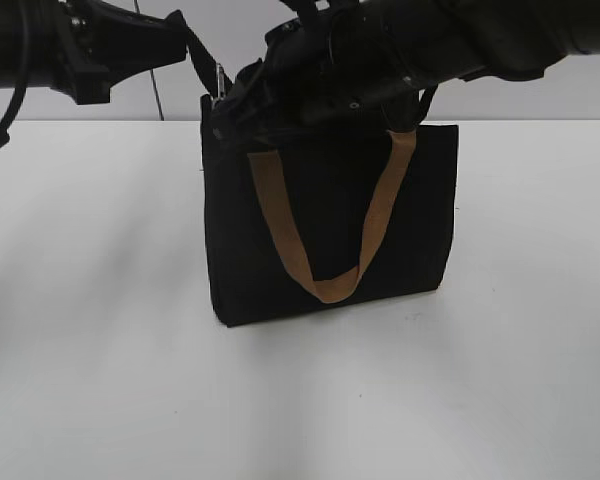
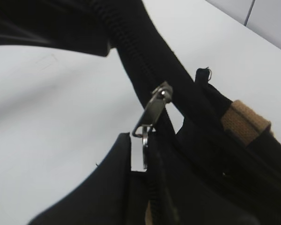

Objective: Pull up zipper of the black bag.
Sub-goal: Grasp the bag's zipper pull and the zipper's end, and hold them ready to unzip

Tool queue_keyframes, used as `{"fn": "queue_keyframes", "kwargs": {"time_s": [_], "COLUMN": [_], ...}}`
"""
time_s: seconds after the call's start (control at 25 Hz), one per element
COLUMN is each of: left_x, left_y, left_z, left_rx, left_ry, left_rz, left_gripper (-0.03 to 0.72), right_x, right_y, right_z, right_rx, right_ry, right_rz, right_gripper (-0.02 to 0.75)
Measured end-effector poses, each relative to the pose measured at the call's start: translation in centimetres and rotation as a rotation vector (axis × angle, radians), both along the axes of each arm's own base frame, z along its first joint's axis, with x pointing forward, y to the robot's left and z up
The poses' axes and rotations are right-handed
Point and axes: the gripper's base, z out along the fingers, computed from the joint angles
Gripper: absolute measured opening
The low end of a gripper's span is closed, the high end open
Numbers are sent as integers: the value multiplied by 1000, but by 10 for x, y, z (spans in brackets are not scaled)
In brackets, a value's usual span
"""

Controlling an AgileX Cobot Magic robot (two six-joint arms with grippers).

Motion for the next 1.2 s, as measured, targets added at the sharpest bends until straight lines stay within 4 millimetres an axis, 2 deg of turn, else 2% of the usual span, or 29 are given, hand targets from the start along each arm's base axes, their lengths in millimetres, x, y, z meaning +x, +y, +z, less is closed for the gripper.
{"fn": "queue_keyframes", "kwargs": {"time_s": [0.32, 0.48, 0.72, 0.92, 1.2], "left_x": [0, 0, 0, -1, -3], "left_y": [0, 0, 0, 0, 1], "left_z": [0, 0, 0, 1, 4], "left_rx": [0, 0, -1, 2, 9], "left_ry": [0, 0, 0, -5, -18], "left_rz": [0, 0, -2, -4, -2], "left_gripper": [23, 23, 23, 23, 23], "right_x": [0, 0, -1, 8, 12], "right_y": [0, 0, -1, -18, -38], "right_z": [0, 0, -1, -3, 13], "right_rx": [0, 0, -4, 10, 43], "right_ry": [4, 5, 10, 81, 91], "right_rz": [3, 4, 10, -20, -58], "right_gripper": [72, 1, -1, -1, -1]}}
